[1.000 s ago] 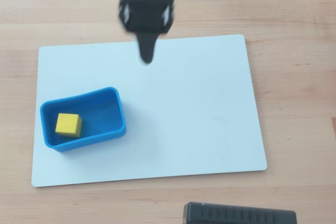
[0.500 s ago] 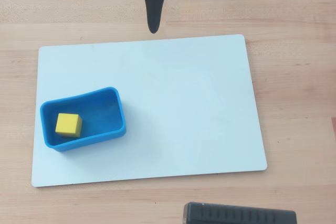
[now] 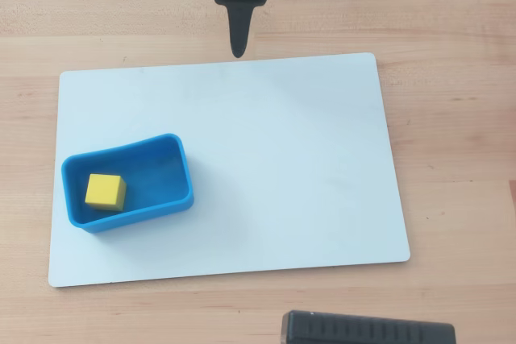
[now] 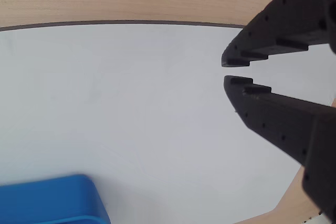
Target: Pick up yellow cube and drop it in the blue rectangular bin
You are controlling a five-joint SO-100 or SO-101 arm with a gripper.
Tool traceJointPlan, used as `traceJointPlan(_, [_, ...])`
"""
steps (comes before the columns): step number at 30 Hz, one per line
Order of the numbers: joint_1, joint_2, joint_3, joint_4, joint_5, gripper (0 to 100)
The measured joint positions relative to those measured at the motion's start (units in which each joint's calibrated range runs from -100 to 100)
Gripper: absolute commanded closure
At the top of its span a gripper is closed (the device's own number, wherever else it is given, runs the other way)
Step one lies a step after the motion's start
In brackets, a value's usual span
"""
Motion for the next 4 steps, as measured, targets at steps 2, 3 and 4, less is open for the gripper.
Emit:
traceJointPlan(2, [0.0,-2.3,2.0,-0.4,0.0,100])
traceJointPlan(3, [0.0,-3.1,2.9,-0.4,0.1,100])
traceJointPlan(4, [0.0,-3.9,3.8,-0.8,0.3,100])
